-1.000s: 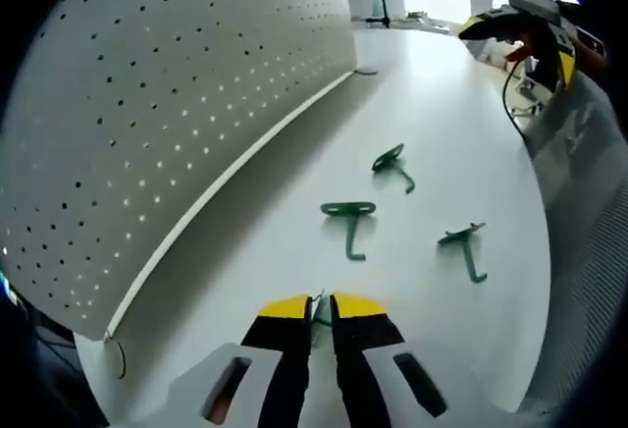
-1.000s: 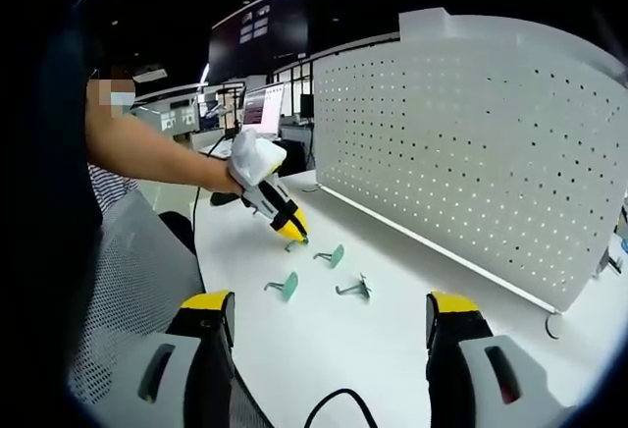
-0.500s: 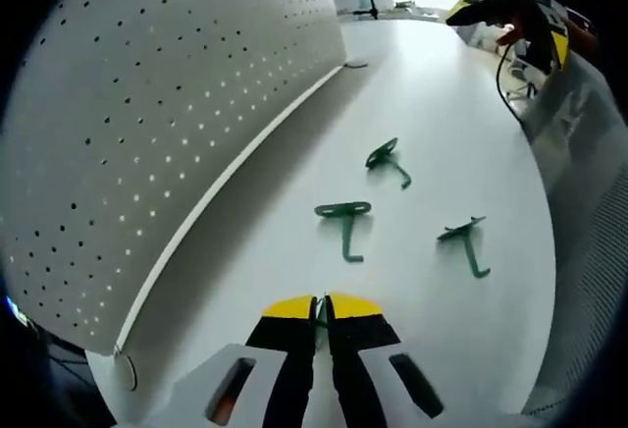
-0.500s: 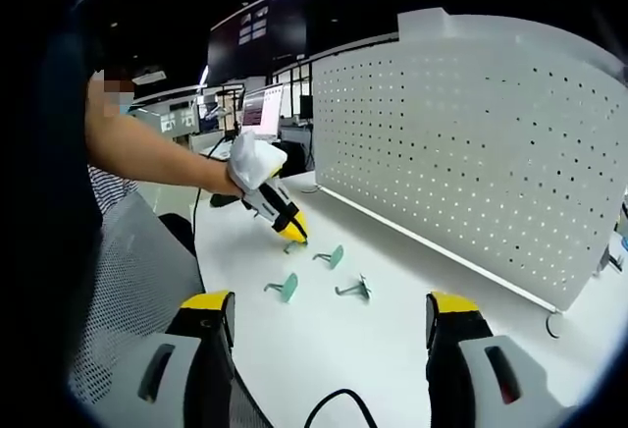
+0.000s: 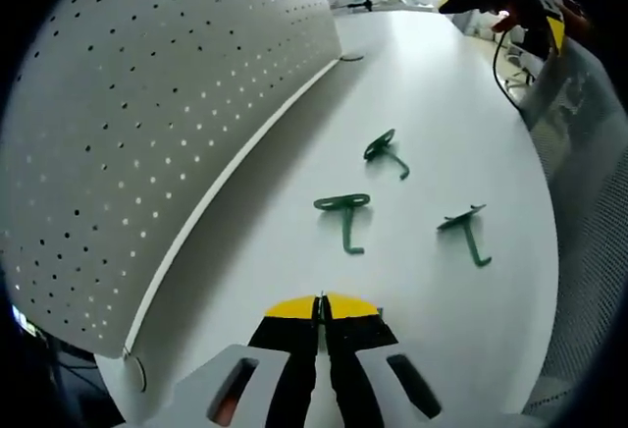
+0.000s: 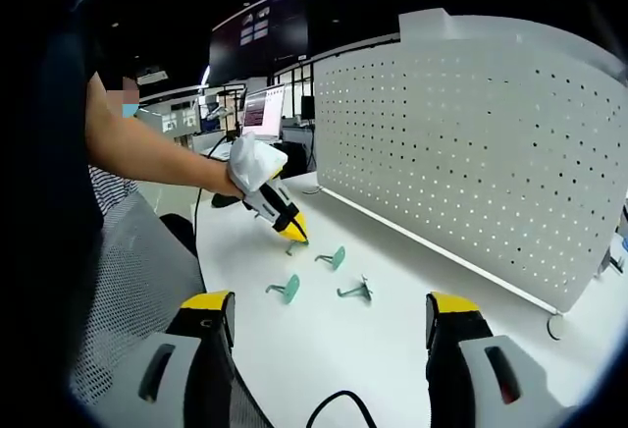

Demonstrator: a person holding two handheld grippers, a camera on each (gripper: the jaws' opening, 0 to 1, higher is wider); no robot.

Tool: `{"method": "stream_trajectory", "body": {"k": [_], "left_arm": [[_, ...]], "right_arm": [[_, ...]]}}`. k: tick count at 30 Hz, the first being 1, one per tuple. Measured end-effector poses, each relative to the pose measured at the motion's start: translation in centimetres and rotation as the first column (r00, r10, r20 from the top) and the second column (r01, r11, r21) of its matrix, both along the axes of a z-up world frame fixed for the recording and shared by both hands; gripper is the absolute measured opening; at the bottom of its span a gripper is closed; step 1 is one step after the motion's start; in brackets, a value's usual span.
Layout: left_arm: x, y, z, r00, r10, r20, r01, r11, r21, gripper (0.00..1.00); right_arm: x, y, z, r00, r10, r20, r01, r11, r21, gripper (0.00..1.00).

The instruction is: Insert the hook assembly into the mounting plate slot until the hook locks in place.

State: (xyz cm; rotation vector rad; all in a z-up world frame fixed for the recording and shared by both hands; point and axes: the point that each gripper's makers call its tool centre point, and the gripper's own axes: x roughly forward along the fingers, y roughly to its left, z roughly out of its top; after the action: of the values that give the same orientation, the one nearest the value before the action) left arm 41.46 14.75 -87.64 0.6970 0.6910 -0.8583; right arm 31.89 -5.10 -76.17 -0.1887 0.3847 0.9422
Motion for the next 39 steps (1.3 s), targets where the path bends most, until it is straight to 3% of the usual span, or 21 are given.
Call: {"method": "stream_trajectory", "body": {"k": [21,39], "left_arm": [[-0.1,0.4,0.6,1.000,0.013,0.004,-0.013,1.000,0.009,0.02],[-0.2,0.4,2.5,0.998,0.049,0.026,-0.048,0.998,-0.045,0.01]], "right_arm": [[0.0,0.2,0.2,1.000,0.007,0.007,-0.007,1.000,0.000,0.78],[0.0,0.6,0.8,0.999,0.025,0.026,-0.025,1.000,0.001,0.78]]}}
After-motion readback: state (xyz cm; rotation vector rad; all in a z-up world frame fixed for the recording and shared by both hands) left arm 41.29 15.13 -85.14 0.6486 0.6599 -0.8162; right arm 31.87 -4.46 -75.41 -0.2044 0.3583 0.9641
